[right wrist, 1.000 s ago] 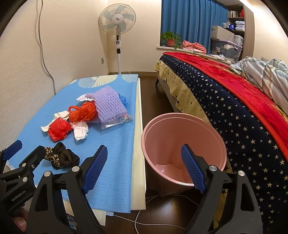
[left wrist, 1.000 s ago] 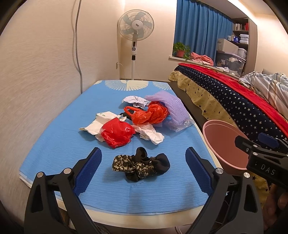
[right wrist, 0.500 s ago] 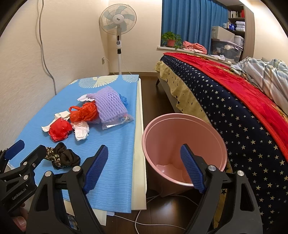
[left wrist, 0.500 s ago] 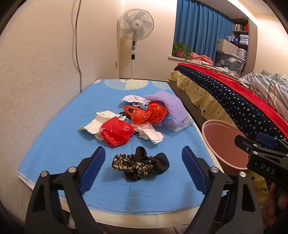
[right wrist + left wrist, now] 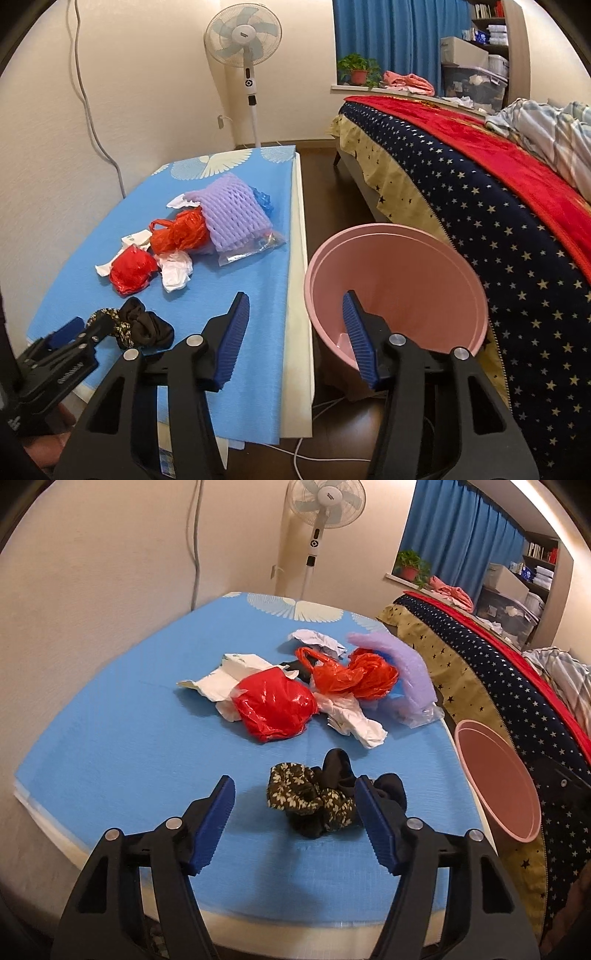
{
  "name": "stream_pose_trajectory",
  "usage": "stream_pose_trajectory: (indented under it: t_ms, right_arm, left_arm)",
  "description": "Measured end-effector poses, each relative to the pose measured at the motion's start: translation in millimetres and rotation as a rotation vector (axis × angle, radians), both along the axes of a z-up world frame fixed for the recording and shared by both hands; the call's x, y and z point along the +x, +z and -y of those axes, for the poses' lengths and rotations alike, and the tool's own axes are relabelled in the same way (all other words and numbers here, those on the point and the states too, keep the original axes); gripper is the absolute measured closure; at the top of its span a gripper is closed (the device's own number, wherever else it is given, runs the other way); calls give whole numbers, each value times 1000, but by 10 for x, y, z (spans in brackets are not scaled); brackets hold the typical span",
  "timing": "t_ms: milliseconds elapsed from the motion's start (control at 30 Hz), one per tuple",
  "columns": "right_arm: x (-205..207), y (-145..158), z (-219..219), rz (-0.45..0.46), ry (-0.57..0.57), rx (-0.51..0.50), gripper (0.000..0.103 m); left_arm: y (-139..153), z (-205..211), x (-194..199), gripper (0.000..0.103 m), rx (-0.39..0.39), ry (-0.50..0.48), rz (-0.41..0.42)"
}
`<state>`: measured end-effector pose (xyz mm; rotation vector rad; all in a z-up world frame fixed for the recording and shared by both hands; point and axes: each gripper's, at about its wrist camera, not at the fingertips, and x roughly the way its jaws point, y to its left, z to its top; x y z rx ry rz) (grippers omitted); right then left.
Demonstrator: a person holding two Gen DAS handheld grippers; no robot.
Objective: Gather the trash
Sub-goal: 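Grasp the black leopard scrunchie with the left gripper while the right gripper grasps the purple mesh net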
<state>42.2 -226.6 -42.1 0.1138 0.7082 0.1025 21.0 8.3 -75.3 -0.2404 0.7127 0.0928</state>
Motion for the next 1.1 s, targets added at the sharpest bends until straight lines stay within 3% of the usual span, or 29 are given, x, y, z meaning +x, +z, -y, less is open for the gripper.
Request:
stream_pose_trajectory:
  t_ms: [133,200,233,300,567,1000,1100]
  right_arm:
    - [104,-13,-20,13,31,10,50]
    - [193,-17,-25,15,39,23,50]
    - [252,-21,-26,15,43,36,50]
    - [379,-38,-53,12,54,43,50]
    - [872,-179,-300,-4,106,28,50]
    - [1409,-366,-965,-19,269,-139,50]
    - [1446,-405,-981,-40,272,-156,76]
  left_arm:
    - [-86,-34,132,49,-44,7,-17]
    - [-137,-51,192,68,-83,-3,-30]
    - [-154,-50,214,73,-99,-12,-31]
    - [-148,-24,249,94,-107,-37,-23]
    - [30,-75,302,98,-74,-18,26]
    - [117,-233,374,98,-45,46,48]
    - [136,-239,387,98,-44,45,53]
